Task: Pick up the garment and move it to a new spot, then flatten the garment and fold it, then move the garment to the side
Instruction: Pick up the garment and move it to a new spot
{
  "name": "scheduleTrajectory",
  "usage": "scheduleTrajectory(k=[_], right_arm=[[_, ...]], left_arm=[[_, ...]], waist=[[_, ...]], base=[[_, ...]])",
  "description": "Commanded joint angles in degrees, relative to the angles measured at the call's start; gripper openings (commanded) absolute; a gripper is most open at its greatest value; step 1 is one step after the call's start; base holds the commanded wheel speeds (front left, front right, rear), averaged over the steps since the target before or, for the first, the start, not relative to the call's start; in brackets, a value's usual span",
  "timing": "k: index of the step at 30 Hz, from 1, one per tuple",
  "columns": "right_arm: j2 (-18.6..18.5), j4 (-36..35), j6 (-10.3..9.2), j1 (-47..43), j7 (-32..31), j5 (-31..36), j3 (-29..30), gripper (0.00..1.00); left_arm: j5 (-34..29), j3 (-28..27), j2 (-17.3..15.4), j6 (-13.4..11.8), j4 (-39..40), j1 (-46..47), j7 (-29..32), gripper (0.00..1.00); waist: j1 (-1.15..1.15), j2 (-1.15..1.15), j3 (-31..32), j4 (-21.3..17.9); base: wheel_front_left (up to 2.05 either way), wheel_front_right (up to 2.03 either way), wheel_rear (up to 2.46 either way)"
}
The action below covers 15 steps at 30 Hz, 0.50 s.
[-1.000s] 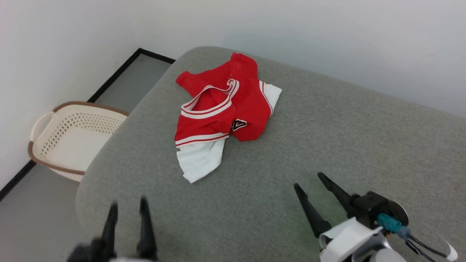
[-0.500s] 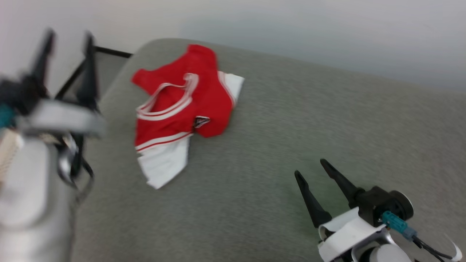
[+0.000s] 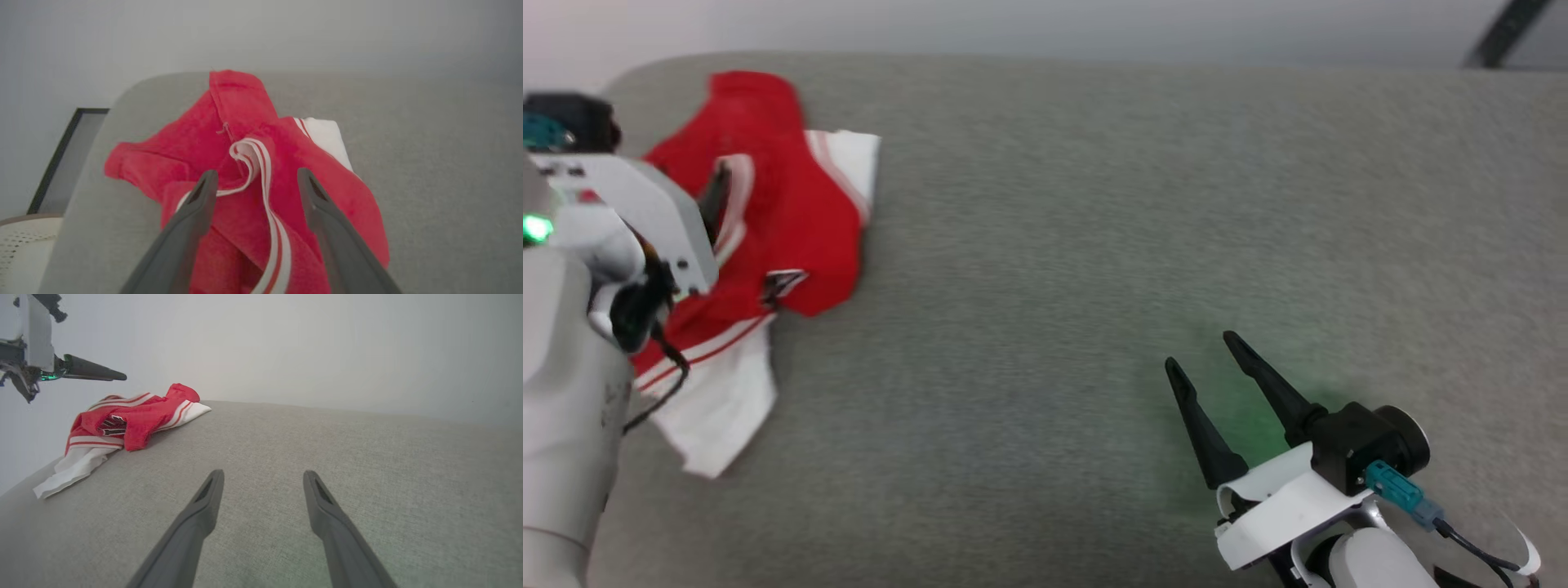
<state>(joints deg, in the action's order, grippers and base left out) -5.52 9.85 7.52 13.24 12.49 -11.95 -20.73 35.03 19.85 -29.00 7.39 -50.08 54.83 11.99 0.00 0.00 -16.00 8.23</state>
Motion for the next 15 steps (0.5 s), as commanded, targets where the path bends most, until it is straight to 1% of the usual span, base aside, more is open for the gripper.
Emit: scheduleTrajectory(k=[1, 4, 6, 8, 10, 13, 15], right_arm=[[0.09, 0.25, -0.06, 0.79, 0.4, 0.31, -0.14, 1.0], [0.38, 0.18, -0.06, 1.31, 0.57, 0.46, -0.57, 1.0], [0.31, -0.13, -0.06, 1.72, 0.45, 0.63, -0.51, 1.0], [0.3, -0.75, -0.06, 2.04, 0.18, 0.7, -0.45, 1.0], [0.35, -1.48, -0.06, 2.36, -0.28, 1.0, -0.41, 1.0], [0.44, -2.66, -0.06, 2.94, -0.76, 1.38, -0.27, 1.0], [0.67, -3.67, -0.06, 2.87, -1.12, 1.79, -0.14, 1.0]], left_arm=[[2.79, 1.28, -0.67, 0.1, -1.29, 0.14, 3.72, 1.0], [6.67, 3.67, -2.41, 0.04, -3.44, -0.45, 10.64, 1.0], [8.84, 5.07, -2.58, 0.04, -4.12, -0.66, 13.83, 1.0], [10.34, 5.81, -3.32, 0.05, -5.08, -0.49, 15.36, 1.0], [12.04, 6.17, -3.35, 0.05, -5.78, -0.42, 16.1, 1.0], [14.74, 5.73, -2.54, 0.05, -7.69, -0.52, 15.84, 1.0], [16.2, 6.15, -1.92, 0.05, -9.06, -1.1, 16.86, 1.0]], waist=[[0.0, 0.0, -2.8, -3.65], [0.0, 0.0, -3.01, -4.18], [0.0, 0.0, -3.56, -4.39], [0.0, 0.0, -4.41, -4.78], [0.0, 0.0, -5.36, -5.29], [0.0, 0.0, -6.87, -6.05], [0.0, 0.0, -8.04, -6.55]], base=[[0.0, 0.0, 0.0], [0.0, 0.0, 0.0], [0.0, 0.0, 0.0], [0.0, 0.0, 0.0], [0.0, 0.0, 0.0], [0.0, 0.0, 0.0], [0.0, 0.0, 0.0]])
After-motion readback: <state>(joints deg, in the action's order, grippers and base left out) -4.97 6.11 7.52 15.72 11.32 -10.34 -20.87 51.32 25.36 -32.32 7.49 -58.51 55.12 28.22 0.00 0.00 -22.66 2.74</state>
